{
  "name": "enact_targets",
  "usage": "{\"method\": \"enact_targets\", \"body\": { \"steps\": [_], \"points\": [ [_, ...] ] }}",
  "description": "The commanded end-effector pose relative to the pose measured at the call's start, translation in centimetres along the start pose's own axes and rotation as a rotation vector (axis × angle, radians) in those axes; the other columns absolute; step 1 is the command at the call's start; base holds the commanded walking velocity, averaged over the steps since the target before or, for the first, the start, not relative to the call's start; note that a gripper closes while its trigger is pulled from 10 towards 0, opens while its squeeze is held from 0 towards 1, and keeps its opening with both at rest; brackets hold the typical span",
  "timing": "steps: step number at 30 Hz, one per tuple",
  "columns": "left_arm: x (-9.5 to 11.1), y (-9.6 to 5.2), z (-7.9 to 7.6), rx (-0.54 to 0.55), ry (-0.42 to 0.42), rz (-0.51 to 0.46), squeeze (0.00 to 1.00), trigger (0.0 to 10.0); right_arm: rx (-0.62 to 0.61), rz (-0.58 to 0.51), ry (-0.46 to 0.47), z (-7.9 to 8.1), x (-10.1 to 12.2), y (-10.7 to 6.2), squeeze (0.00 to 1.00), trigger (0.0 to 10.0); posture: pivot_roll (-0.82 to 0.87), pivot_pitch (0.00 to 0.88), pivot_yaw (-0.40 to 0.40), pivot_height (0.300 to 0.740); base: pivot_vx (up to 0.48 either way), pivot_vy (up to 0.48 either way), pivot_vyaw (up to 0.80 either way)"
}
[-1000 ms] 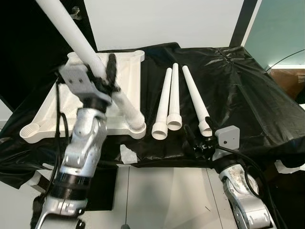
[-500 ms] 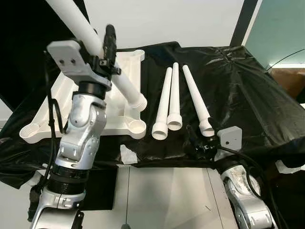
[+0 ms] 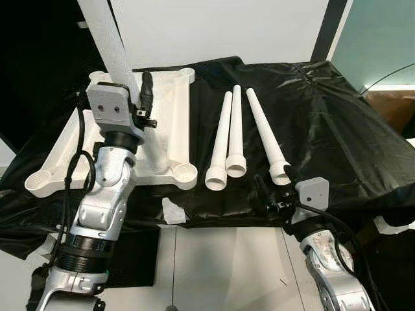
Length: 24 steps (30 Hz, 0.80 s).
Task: Building children table
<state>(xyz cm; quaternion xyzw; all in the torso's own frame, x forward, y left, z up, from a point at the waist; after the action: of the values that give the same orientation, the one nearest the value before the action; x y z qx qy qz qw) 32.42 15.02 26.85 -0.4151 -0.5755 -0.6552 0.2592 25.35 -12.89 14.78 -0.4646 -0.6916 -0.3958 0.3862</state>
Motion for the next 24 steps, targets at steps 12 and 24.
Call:
{"method": "enact_targets", "body": {
  "steps": [12, 24],
  "points": [
    [-0.7, -1.9, -0.1, -0.009, -0.013, 0.035, 0.00, 10.0, 0.007, -0.013, 0.000, 0.0, 0.2, 0.5, 0.00, 10.0, -0.08, 0.005, 0.029, 0.740, 0.000, 0.000, 0.00],
    [3.9, -1.7, 2.1, -0.029, -0.086, -0.074, 0.00, 10.0, 0.015, -0.005, -0.006, 0.0, -0.1, 0.6, 0.00, 10.0, -0.07, 0.001, 0.019, 0.740, 0.000, 0.000, 0.00]
  ]
}}
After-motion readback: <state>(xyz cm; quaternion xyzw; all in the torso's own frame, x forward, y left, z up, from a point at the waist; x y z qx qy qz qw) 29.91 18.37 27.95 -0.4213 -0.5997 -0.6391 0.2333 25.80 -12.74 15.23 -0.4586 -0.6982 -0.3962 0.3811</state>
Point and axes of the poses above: a point about 5 cm out from each wrist's last joint towards the gripper, its own y axis pointing out of the wrist towards the gripper, its own x axis along the axis of the wrist's last joint, z = x × y, the point moved 2 cm from there along y, pointing out of the wrist towards the gripper, and after that the axes turned 12 degrees about -y, right-handed, at the moved point
